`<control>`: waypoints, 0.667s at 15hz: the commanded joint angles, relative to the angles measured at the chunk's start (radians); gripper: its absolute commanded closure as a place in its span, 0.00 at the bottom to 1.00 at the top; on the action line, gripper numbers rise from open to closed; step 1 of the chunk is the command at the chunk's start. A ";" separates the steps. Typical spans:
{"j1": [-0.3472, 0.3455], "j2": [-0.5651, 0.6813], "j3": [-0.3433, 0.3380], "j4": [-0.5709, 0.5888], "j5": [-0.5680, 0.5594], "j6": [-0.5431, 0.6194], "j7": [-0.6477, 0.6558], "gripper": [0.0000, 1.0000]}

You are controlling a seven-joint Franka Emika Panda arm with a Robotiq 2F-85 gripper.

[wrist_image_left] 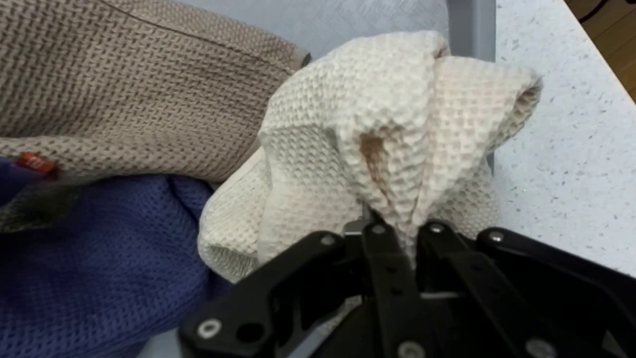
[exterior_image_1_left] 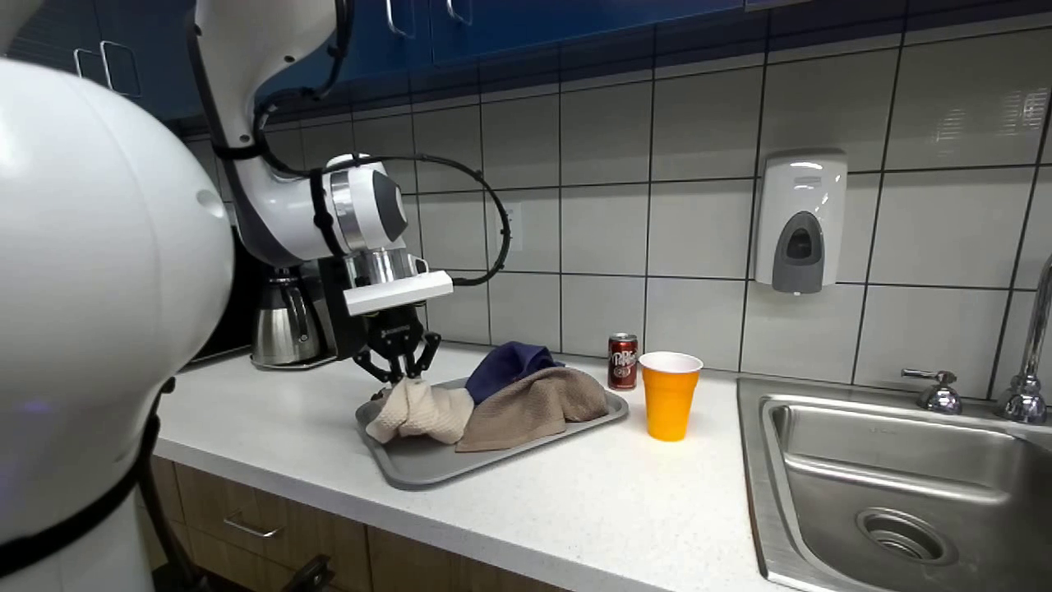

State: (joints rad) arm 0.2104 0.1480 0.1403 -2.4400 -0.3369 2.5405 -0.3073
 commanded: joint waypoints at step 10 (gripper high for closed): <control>0.060 -0.050 0.068 -0.036 -0.020 0.036 0.143 0.01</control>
State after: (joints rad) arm 0.2522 0.1525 0.1863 -2.4462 -0.3369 2.5957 -0.2264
